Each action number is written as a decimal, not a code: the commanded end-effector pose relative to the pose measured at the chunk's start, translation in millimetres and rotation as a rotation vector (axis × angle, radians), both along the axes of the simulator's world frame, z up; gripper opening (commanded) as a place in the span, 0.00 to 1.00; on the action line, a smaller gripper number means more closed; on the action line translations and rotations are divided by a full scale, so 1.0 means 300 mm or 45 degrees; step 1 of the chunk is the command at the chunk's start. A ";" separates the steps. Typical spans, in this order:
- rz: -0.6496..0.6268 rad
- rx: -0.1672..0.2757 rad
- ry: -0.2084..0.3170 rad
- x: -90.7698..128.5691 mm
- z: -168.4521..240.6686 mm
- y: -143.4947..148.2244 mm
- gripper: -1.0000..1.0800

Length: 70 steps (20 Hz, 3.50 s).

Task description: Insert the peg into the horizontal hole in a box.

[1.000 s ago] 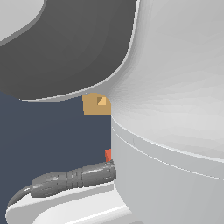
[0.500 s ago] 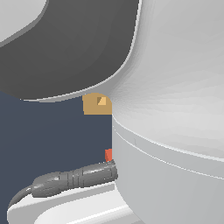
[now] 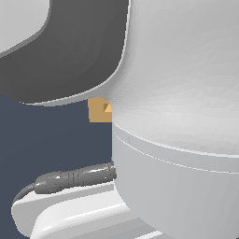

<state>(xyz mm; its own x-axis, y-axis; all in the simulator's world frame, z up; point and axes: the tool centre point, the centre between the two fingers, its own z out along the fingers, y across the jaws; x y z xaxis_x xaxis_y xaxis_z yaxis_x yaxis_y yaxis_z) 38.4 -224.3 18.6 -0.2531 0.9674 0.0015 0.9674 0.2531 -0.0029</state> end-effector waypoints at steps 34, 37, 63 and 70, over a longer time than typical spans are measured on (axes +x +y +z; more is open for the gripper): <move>-0.305 -0.001 -0.004 -0.300 0.160 0.899 0.00; -0.323 -0.001 -0.004 -0.308 0.169 0.955 0.00; -0.347 -0.001 -0.003 -0.308 0.181 1.056 0.00; -0.347 0.000 -0.004 -0.309 0.182 1.191 0.00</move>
